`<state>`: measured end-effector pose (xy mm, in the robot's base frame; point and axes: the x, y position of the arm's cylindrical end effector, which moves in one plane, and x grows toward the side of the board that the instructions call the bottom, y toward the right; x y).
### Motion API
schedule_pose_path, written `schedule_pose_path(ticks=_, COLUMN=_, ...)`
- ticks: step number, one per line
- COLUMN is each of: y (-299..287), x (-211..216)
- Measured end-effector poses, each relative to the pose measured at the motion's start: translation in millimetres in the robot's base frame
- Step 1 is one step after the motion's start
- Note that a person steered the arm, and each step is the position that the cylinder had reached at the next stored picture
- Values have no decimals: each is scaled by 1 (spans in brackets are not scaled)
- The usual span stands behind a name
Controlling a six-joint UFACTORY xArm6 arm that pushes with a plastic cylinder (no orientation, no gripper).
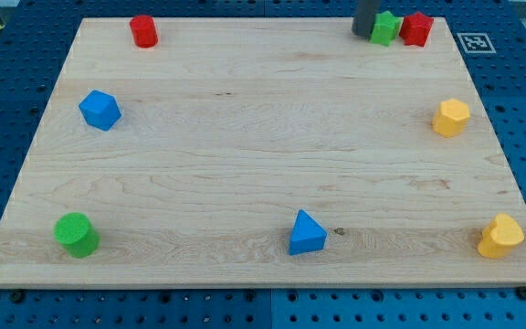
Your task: Move the red circle closer to the green star
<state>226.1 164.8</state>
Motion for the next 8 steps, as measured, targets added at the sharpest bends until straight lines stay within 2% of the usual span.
schedule_pose_path(ticks=1, y=-33, x=3)
schedule_pose_path(ticks=2, y=-117, x=19)
schedule_pose_path(ticks=3, y=-214, x=57)
schedule_pose_path(ticks=4, y=-276, x=87)
schedule_pose_path(ticks=5, y=-366, x=74)
schedule_pose_path(ticks=6, y=-439, x=36)
schedule_pose_path(ticks=7, y=-430, x=30)
schedule_pose_path(ticks=8, y=-388, x=25)
